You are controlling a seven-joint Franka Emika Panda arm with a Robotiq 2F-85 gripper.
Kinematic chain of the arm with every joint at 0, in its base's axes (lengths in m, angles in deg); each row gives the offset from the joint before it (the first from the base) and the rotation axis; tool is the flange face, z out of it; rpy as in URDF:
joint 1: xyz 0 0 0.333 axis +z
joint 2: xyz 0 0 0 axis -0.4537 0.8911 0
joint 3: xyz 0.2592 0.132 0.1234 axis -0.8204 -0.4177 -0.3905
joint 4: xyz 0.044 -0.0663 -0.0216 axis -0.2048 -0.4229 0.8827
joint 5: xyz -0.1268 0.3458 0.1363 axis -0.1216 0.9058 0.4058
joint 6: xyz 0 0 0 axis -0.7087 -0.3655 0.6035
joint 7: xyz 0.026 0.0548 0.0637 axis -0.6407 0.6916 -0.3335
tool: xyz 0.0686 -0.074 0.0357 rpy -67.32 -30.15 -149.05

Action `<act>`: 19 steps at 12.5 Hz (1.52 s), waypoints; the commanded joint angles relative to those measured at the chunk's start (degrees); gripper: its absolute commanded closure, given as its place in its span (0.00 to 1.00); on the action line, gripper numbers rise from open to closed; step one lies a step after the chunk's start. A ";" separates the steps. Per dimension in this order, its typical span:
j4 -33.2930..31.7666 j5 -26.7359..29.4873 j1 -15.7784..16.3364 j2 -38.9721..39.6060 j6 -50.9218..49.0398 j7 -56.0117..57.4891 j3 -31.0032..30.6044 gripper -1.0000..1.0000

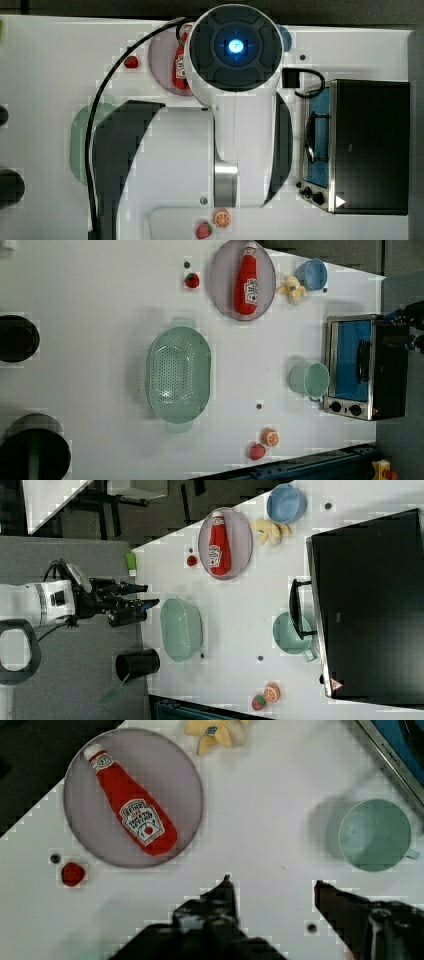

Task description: Drag strainer left to right.

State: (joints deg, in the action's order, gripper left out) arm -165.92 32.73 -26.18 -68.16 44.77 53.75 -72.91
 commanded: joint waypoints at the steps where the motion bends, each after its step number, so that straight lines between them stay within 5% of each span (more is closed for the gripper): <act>1: -0.93 -0.49 -2.35 -12.52 -10.24 -8.16 1.46 0.20; 3: -0.94 0.03 -1.82 -12.47 -9.69 -8.16 0.52 0.00; 8: -0.98 2.82 1.43 -10.70 -9.57 -12.36 -10.30 0.00; 14: -3.34 2.74 1.91 -4.27 -2.30 -47.64 -26.21 0.00; 19: -12.27 0.56 2.23 4.58 17.60 -73.63 -33.50 0.00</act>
State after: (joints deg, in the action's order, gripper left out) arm -176.55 34.06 -22.06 -64.89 61.80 -8.38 -108.11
